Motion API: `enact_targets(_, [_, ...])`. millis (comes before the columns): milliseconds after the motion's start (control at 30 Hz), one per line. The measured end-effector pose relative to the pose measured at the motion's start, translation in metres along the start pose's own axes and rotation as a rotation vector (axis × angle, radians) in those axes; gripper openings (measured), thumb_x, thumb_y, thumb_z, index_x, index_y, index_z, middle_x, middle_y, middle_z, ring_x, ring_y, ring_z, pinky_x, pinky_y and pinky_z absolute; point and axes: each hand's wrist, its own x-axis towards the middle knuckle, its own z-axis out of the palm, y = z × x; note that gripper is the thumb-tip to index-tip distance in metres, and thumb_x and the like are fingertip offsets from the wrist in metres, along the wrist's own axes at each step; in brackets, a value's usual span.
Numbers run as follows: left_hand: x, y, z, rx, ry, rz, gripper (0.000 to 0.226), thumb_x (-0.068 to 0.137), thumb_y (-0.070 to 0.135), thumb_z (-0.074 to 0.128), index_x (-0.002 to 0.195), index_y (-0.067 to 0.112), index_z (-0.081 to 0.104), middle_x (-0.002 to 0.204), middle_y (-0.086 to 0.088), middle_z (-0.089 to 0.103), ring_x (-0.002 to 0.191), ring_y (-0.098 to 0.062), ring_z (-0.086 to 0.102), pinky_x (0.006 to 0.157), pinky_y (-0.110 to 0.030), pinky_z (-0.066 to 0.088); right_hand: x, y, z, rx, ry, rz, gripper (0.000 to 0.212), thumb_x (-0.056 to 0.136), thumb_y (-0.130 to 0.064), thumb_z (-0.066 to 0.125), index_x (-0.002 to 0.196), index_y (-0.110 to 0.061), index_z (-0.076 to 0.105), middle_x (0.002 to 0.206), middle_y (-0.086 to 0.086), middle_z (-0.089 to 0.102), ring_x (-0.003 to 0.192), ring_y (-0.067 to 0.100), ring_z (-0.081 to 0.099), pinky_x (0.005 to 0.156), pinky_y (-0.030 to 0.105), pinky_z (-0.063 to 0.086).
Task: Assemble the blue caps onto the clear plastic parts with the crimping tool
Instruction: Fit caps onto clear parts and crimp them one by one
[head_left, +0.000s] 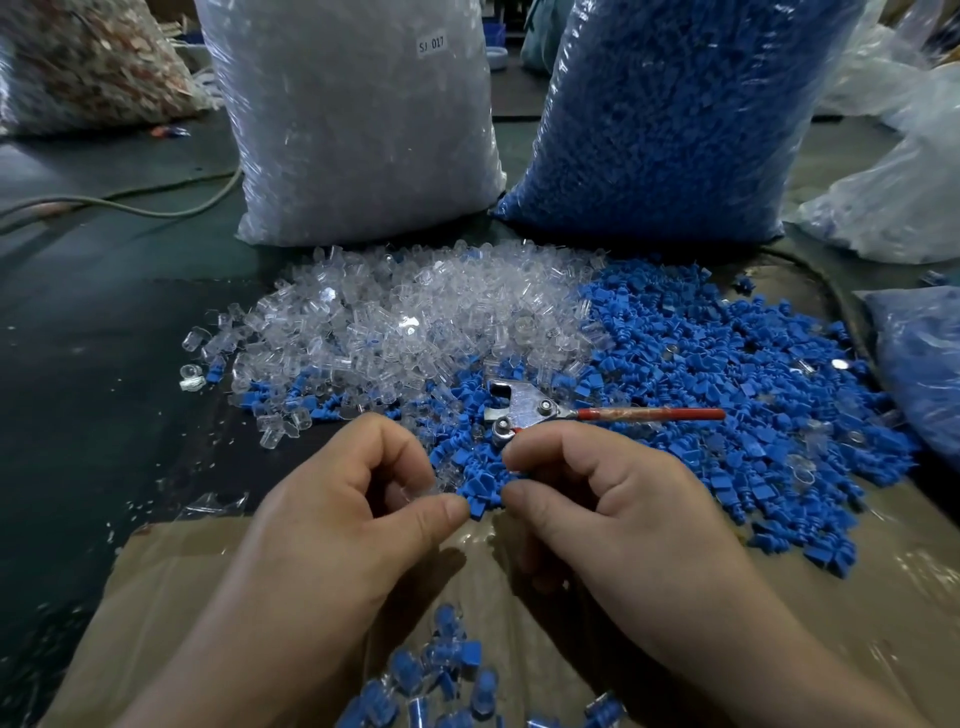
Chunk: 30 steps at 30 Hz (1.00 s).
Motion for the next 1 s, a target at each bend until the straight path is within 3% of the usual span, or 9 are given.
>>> enact_targets(133, [0.002,-0.003,0.001,-0.129,-0.064,-0.043,0.047,0.044,0.059,0.084,0.076,0.030,0.066,0.057,0.004,0.062,0.049,-0.012,0.057,0.049,-0.029,0.051,0.000,-0.003,0.000,0.262,-0.068,0.075,0.018,0.088,-0.014,0.070,0.092,-0.032,0.069,0.070,0.009,0.070,0.063,0.024,0.070,0.065,0.047,0.061])
enact_targets(300, [0.001,-0.011,0.000,-0.162,-0.038,-0.027,0.062,0.041,0.069,0.085,0.074,0.022,0.064,0.057,-0.005,0.060,0.051,-0.020,0.054,0.051,-0.036,0.048,-0.005,-0.010,-0.001,0.369,-0.138,0.020,0.018,0.092,-0.012,0.064,0.093,-0.029,0.069,0.075,0.012,0.070,0.067,0.027,0.071,0.062,0.038,0.060])
enact_targets(533, [0.001,-0.006,0.008,-0.344,-0.062,-0.006,0.038,0.058,0.049,0.090,0.073,0.021,0.070,0.055,-0.009,0.062,0.049,-0.019,0.060,0.047,-0.024,0.048,-0.003,-0.014,0.002,0.596,-0.086,0.108,0.020,0.088,-0.004,0.063,0.087,-0.023,0.071,0.068,0.017,0.068,0.060,0.028,0.065,0.059,0.047,0.060])
enact_targets(567, [0.001,-0.006,0.008,-0.374,-0.059,-0.020,0.037,0.057,0.045,0.093,0.074,0.021,0.071,0.057,-0.010,0.062,0.050,-0.019,0.061,0.047,-0.025,0.049,-0.004,-0.012,0.002,0.528,-0.064,0.069,0.021,0.088,-0.005,0.066,0.089,-0.026,0.071,0.070,0.013,0.069,0.062,0.025,0.067,0.061,0.047,0.061])
enact_targets(633, [0.000,-0.005,0.009,-0.427,-0.054,-0.046,0.032,0.055,0.041,0.086,0.076,0.020,0.073,0.061,-0.011,0.064,0.052,-0.020,0.063,0.047,-0.026,0.050,-0.005,-0.004,0.002,0.150,0.034,-0.131,0.018,0.089,-0.016,0.069,0.096,-0.033,0.068,0.079,-0.003,0.073,0.072,0.013,0.071,0.071,0.033,0.060])
enact_targets(733, [-0.001,-0.004,0.011,-0.426,-0.069,-0.037,0.031,0.054,0.042,0.079,0.077,0.022,0.074,0.062,-0.013,0.066,0.053,-0.022,0.065,0.048,-0.026,0.051,-0.004,0.000,0.003,-0.290,0.141,-0.407,0.016,0.085,-0.023,0.067,0.098,-0.032,0.068,0.092,-0.017,0.069,0.087,-0.001,0.064,0.077,0.019,0.050])
enact_targets(833, [-0.002,-0.004,0.012,-0.337,-0.090,0.007,0.029,0.059,0.035,0.093,0.080,0.026,0.074,0.061,-0.011,0.068,0.052,-0.023,0.066,0.049,-0.026,0.052,-0.004,0.000,0.005,-0.351,0.121,-0.462,0.016,0.088,-0.022,0.063,0.102,-0.026,0.069,0.093,-0.013,0.067,0.086,0.005,0.063,0.075,0.028,0.051])
enact_targets(900, [-0.002,-0.005,0.013,-0.283,-0.100,0.051,0.021,0.067,0.031,0.086,0.084,0.028,0.075,0.063,-0.008,0.069,0.053,-0.021,0.066,0.051,-0.025,0.052,-0.005,-0.001,0.005,-0.400,0.104,-0.470,0.020,0.089,-0.028,0.056,0.104,-0.023,0.069,0.091,-0.009,0.065,0.083,0.011,0.063,0.069,0.033,0.053])
enact_targets(1000, [-0.003,-0.006,0.013,-0.295,-0.099,0.073,0.031,0.059,0.043,0.079,0.086,0.029,0.075,0.064,-0.008,0.069,0.054,-0.023,0.067,0.051,-0.026,0.052,-0.007,-0.004,0.005,-0.414,0.153,-0.464,0.026,0.088,-0.033,0.052,0.107,-0.026,0.068,0.094,-0.012,0.066,0.084,0.006,0.063,0.071,0.027,0.051])
